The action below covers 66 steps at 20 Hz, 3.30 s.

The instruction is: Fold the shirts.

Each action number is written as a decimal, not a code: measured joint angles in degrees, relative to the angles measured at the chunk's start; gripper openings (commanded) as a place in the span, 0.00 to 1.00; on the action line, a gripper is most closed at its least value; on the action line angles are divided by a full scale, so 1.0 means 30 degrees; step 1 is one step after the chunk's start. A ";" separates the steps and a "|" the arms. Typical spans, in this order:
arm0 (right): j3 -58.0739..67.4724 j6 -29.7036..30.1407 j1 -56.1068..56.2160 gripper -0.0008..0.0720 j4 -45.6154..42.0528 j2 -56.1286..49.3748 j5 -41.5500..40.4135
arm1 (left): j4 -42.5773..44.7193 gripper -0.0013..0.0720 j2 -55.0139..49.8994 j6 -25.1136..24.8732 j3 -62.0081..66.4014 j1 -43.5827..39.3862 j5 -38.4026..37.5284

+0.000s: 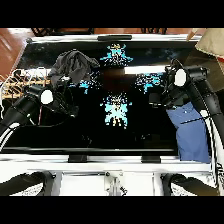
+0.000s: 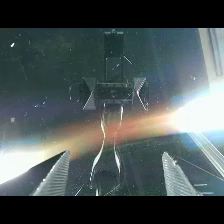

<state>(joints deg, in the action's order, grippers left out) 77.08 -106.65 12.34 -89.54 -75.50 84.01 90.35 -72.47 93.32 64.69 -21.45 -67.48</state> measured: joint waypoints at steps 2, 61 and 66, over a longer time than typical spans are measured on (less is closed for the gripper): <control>0.0000 0.0000 0.0000 0.69 0.0007 0.0000 0.0000 | 0.0000 1.00 0.0000 0.0000 0.0000 0.0000 -0.0007; 0.0036 0.2361 0.1275 0.69 -0.2929 0.8969 -0.2062 | -0.0452 0.07 -0.1537 0.0554 1.6954 -0.0874 0.3490; -0.0525 0.2040 0.1275 0.69 -0.1843 1.1708 0.1049 | -0.0386 0.07 0.1209 0.2572 1.2196 -0.6135 -0.0080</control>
<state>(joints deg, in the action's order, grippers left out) 75.50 -100.53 16.16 -95.07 -40.38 87.15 89.19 -68.84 101.03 101.27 -39.86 -67.72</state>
